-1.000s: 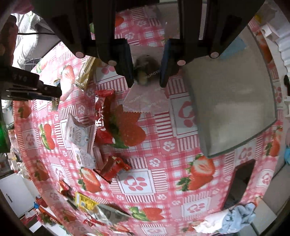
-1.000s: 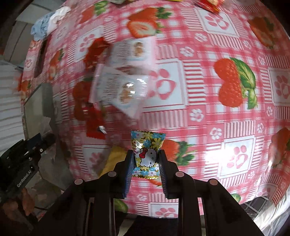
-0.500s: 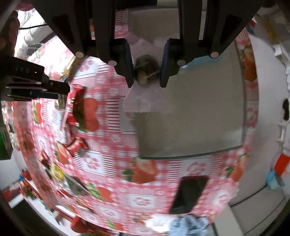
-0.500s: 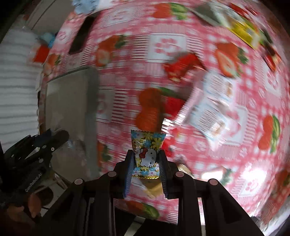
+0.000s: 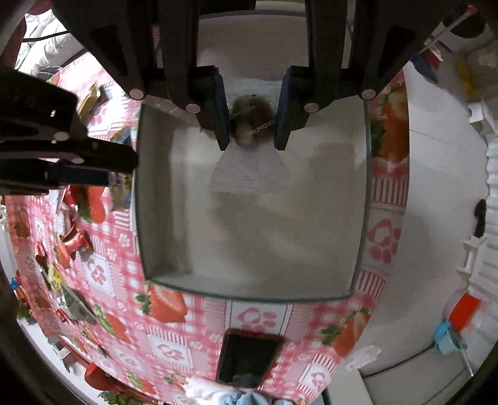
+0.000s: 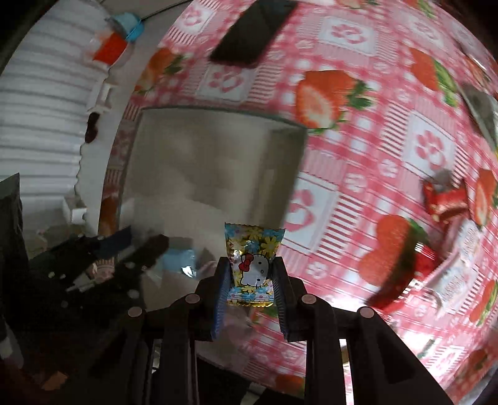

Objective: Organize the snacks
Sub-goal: 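Carry both snacks over the tray and open both tools to release them, then move both tools back to the snack pile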

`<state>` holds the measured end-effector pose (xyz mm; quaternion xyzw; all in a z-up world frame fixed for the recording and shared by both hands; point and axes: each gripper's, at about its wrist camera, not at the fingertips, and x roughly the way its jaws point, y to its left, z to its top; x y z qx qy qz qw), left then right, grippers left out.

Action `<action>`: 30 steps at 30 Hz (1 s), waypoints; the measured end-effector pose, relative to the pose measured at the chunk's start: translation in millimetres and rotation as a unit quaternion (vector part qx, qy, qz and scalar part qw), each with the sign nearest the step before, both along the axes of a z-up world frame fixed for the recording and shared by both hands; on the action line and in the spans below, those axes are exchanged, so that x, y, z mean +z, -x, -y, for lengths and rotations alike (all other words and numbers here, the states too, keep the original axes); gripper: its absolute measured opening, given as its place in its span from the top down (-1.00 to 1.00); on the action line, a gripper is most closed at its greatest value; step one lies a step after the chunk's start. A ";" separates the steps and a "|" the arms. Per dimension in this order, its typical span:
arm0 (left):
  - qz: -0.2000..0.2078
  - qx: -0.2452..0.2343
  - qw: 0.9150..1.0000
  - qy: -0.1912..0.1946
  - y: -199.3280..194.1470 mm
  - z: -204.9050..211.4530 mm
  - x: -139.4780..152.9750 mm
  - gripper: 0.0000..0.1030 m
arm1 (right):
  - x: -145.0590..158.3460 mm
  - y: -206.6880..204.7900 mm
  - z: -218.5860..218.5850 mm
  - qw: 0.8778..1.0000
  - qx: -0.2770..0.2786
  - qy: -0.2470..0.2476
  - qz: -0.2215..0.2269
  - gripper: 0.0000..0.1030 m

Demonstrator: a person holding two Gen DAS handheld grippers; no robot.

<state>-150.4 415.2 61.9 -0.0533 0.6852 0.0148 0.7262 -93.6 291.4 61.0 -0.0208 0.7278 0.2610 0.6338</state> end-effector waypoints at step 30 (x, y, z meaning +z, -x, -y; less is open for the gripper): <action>-0.002 -0.008 1.000 -0.026 22.6 5.5 6.0 -0.45 | -17.1 16.2 -38.1 1.000 0.022 0.016 -0.013 -0.55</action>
